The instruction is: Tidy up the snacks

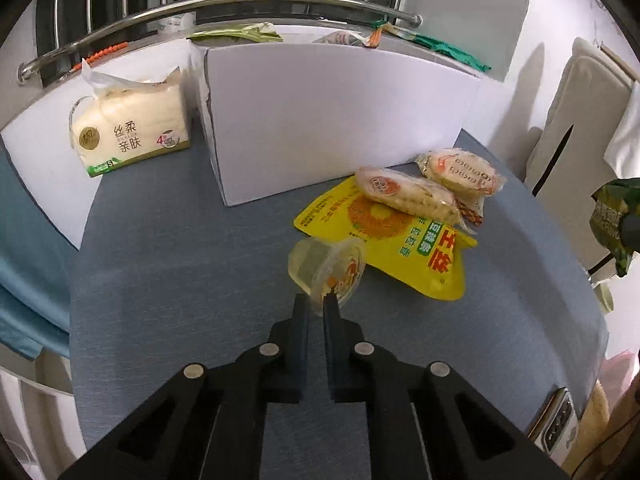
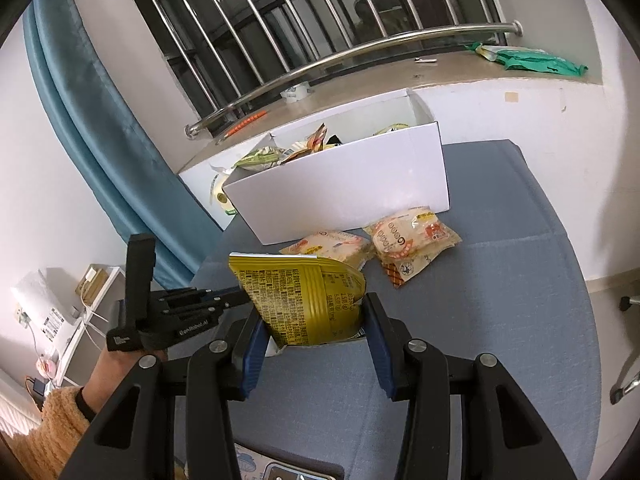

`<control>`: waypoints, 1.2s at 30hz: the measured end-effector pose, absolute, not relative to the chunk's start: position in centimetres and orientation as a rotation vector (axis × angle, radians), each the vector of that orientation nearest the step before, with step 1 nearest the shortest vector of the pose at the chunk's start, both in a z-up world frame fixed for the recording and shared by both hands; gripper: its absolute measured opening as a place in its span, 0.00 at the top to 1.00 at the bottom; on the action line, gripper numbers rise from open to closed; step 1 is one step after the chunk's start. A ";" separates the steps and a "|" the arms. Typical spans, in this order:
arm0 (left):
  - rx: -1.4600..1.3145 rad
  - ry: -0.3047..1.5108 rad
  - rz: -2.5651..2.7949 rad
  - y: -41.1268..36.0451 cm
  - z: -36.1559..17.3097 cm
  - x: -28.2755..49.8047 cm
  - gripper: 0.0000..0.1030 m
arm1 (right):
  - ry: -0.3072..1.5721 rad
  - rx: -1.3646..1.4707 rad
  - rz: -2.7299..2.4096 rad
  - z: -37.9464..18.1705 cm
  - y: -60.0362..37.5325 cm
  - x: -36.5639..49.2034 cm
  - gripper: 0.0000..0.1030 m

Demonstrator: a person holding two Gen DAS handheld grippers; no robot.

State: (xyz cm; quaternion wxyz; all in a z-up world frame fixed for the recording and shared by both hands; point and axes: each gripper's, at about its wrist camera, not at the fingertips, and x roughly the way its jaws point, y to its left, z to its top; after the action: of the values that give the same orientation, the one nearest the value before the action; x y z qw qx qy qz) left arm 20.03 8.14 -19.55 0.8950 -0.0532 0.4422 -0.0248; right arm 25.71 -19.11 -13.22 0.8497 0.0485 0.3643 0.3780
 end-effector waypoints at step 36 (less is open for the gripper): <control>-0.122 0.687 -0.101 7.9 -9.4 21.4 0.52 | 0.755 0.100 0.792 -12.4 -18.5 27.1 0.52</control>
State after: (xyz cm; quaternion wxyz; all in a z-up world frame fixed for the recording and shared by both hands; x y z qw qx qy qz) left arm 21.35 7.93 -9.36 0.9386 -0.0595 0.3363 -0.0494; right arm 27.09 -18.51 -12.41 0.8530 0.0478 0.3586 0.3762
